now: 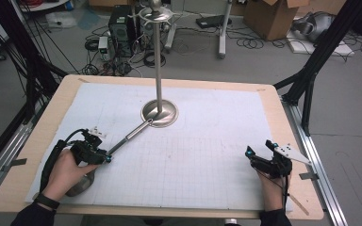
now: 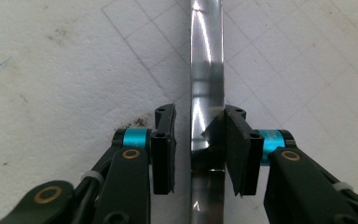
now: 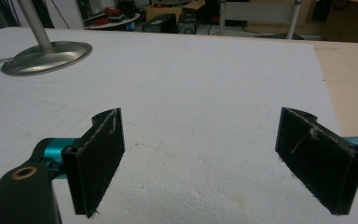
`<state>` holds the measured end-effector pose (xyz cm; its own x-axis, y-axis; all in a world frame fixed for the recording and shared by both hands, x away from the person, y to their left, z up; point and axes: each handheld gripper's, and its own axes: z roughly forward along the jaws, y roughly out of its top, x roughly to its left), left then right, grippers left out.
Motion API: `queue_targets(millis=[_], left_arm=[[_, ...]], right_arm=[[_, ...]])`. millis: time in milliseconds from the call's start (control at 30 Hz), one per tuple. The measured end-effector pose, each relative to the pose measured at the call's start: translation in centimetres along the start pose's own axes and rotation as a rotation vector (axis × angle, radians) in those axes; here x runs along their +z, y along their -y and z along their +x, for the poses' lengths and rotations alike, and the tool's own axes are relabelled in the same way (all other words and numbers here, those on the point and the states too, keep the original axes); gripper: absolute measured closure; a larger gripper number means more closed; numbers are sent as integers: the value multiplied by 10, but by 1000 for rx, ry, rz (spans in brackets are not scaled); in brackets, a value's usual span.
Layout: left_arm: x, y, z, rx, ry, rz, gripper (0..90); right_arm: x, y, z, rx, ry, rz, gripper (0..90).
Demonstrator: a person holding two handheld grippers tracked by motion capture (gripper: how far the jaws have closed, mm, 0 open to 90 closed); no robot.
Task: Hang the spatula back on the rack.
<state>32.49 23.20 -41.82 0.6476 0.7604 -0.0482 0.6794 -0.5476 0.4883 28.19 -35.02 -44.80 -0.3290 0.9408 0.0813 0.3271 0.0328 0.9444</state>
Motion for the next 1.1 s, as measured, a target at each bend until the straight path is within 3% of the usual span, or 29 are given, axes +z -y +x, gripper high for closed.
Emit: queue_targets(millis=[433,667,800,1100], left_arm=[[-1,6,2,-19,25,-49,742],[-5,9,0,9,59,-69,743],[-14,9,-3,26,60,-121,744],[-50,-1,-3,44,38,-272,744]], right_arm=[[0,0,0,-1,0,1,148],[0,0,0,-1,1,0,148],[0,0,0,1,0,0,148],[0,0,0,4,-1,-2,148]])
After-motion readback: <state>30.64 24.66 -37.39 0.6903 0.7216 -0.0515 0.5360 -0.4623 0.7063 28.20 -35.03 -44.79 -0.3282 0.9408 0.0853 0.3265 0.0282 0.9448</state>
